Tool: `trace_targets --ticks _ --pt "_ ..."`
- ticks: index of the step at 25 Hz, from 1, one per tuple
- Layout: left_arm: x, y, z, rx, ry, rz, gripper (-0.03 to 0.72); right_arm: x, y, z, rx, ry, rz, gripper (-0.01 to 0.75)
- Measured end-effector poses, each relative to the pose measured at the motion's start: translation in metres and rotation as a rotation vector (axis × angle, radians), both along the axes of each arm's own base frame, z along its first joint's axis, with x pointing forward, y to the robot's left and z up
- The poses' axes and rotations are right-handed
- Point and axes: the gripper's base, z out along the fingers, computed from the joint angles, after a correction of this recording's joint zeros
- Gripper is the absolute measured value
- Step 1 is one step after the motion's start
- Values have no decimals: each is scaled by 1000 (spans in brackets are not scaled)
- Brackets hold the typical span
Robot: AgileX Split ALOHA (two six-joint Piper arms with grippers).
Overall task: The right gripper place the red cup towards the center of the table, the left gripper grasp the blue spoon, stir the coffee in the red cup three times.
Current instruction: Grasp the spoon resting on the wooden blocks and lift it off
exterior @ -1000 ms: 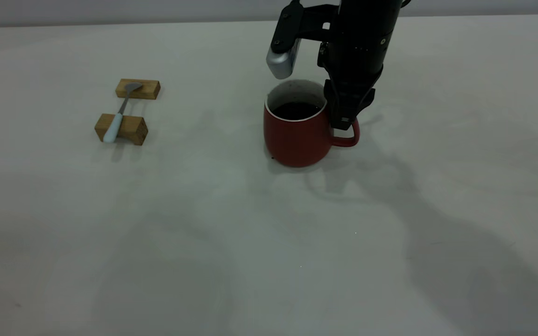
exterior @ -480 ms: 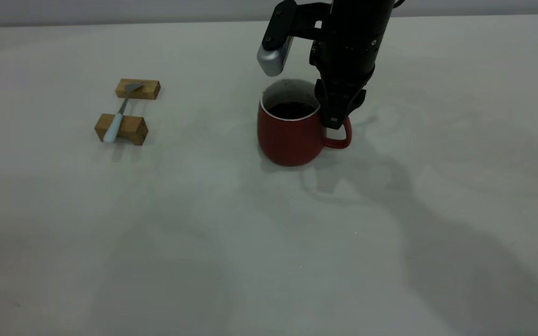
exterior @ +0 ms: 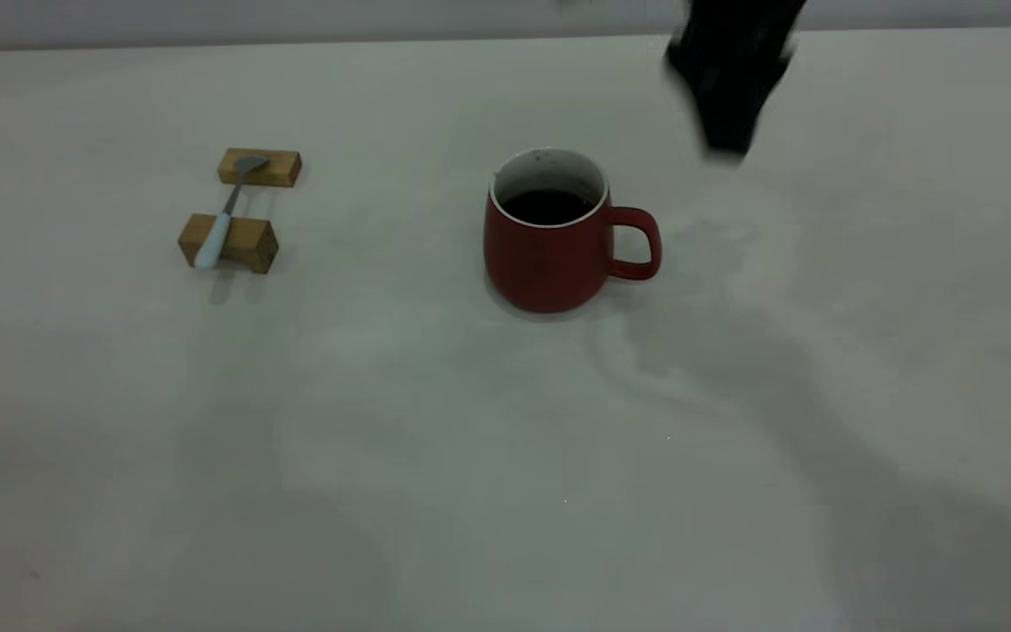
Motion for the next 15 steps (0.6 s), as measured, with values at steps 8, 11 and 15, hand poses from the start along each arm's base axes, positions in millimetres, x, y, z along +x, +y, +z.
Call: trace_targets --ticks 8,11,15 --pt "0 0 0 0 0 0 459 -48 -25 127 169 -188 -266 690" --pt "0 0 0 0 0 0 459 -75 -37 163 249 -249 -278 690" --pt "0 0 0 0 0 0 459 -123 -62 184 297 -283 -317 690"
